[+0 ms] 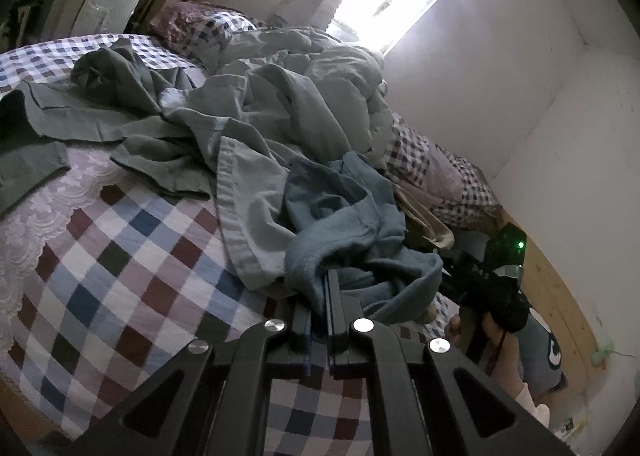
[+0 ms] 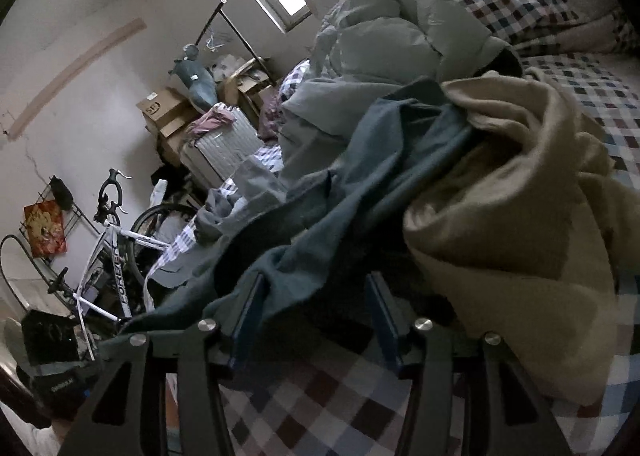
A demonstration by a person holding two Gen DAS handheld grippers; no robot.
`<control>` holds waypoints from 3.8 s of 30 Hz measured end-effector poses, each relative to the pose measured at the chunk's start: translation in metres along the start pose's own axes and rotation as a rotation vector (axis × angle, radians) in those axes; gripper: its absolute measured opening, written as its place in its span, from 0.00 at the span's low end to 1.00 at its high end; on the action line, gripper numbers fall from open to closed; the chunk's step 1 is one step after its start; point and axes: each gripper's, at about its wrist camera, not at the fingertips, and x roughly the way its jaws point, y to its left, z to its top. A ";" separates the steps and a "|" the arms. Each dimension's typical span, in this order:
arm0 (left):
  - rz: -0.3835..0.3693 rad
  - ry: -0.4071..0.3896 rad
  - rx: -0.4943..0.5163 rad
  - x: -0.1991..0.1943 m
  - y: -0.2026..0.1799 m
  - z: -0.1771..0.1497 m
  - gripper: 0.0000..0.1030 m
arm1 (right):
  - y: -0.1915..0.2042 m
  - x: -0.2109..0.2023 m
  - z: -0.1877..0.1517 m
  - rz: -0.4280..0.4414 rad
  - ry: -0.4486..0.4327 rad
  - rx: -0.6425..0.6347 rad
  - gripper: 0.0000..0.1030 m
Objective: Fold clothes
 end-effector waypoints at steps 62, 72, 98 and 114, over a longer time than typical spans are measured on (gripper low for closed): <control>-0.082 -0.079 -0.116 -0.088 0.043 0.002 0.04 | 0.126 -0.232 -0.009 -0.568 -0.331 -0.259 0.03; -0.013 -0.020 -0.148 -0.080 0.058 -0.017 0.04 | 0.058 -0.234 -0.111 -0.659 0.009 -0.040 0.04; 0.059 0.034 -0.201 -0.064 0.079 -0.022 0.04 | 0.149 -0.164 -0.063 -0.560 0.200 -0.454 0.41; 0.057 0.056 -0.206 -0.057 0.083 -0.021 0.04 | 0.122 -0.026 -0.056 -0.614 0.340 -0.662 0.41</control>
